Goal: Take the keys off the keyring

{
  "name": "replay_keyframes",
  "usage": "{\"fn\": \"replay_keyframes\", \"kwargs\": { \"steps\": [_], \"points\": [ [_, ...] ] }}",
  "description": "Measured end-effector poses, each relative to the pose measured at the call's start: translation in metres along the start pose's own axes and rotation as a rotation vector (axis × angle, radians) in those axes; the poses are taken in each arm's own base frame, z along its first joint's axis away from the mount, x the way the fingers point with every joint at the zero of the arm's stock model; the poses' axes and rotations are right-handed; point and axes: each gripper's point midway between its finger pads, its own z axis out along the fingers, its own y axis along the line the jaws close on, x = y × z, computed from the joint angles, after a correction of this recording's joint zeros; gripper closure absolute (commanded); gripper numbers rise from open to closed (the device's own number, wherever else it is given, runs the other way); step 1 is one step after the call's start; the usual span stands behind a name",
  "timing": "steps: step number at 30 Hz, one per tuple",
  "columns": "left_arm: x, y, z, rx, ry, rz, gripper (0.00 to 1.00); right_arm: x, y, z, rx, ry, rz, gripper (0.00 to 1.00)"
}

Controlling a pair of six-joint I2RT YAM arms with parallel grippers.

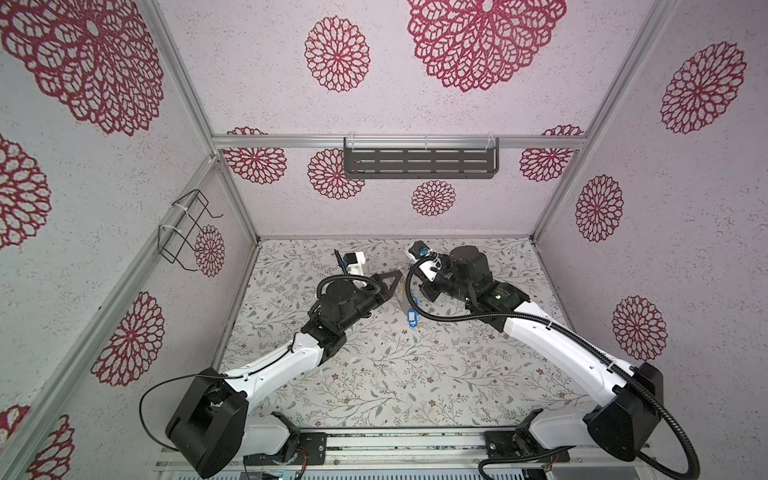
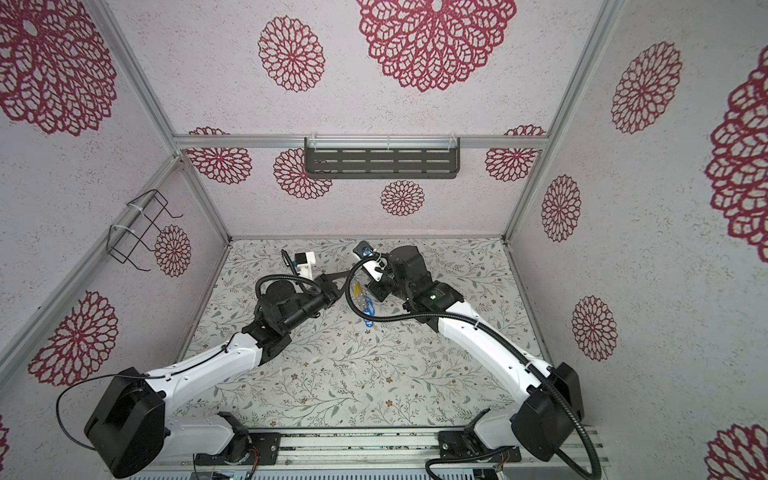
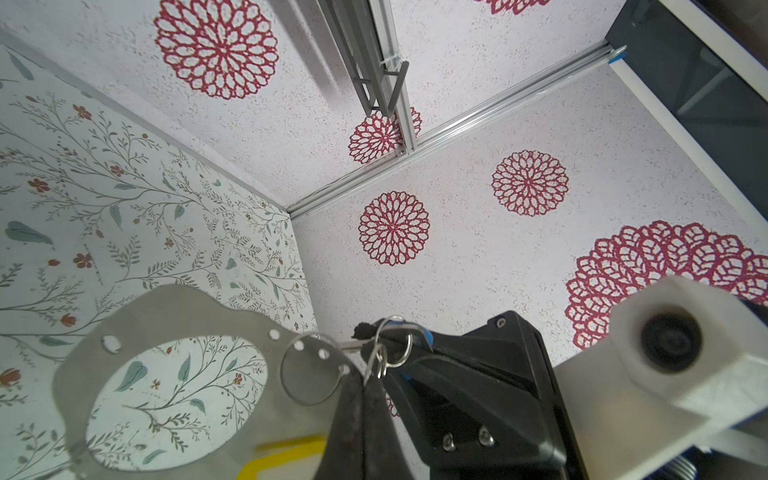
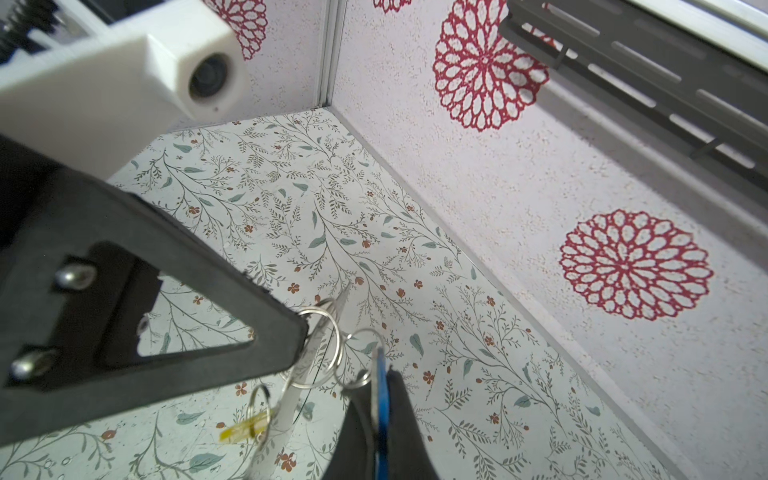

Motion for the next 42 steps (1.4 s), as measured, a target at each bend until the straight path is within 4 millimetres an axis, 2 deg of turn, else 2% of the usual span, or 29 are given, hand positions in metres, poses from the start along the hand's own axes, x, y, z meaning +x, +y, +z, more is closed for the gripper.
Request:
{"fn": "replay_keyframes", "kwargs": {
  "steps": [10, 19, 28, 32, 35, 42],
  "points": [
    [0.01, -0.004, 0.017, 0.052, 0.049, 0.003, 1.0, -0.003, -0.006, -0.006, -0.004, 0.015, 0.012, 1.0],
    [0.01, -0.025, 0.023, 0.143, 0.072, 0.136, 1.0, -0.021, -0.012, -0.017, -0.017, -0.002, 0.066, 1.0],
    [0.022, -0.015, 0.019, 0.104, 0.145, 0.492, 1.0, -0.007, -0.003, -0.02, -0.081, 0.052, 0.126, 1.0],
    [0.018, -0.016, 0.005, 0.086, 0.095, 0.662, 1.0, -0.01, 0.014, -0.029, -0.15, 0.021, 0.147, 1.0],
    [0.022, -0.018, -0.003, 0.094, 0.087, 0.775, 1.0, -0.005, 0.029, -0.039, -0.194, 0.012, 0.158, 1.0],
    [0.036, -0.015, -0.008, 0.134, 0.157, 1.102, 1.0, 0.004, 0.04, -0.043, -0.205, 0.028, 0.165, 1.0]
  ]
}}
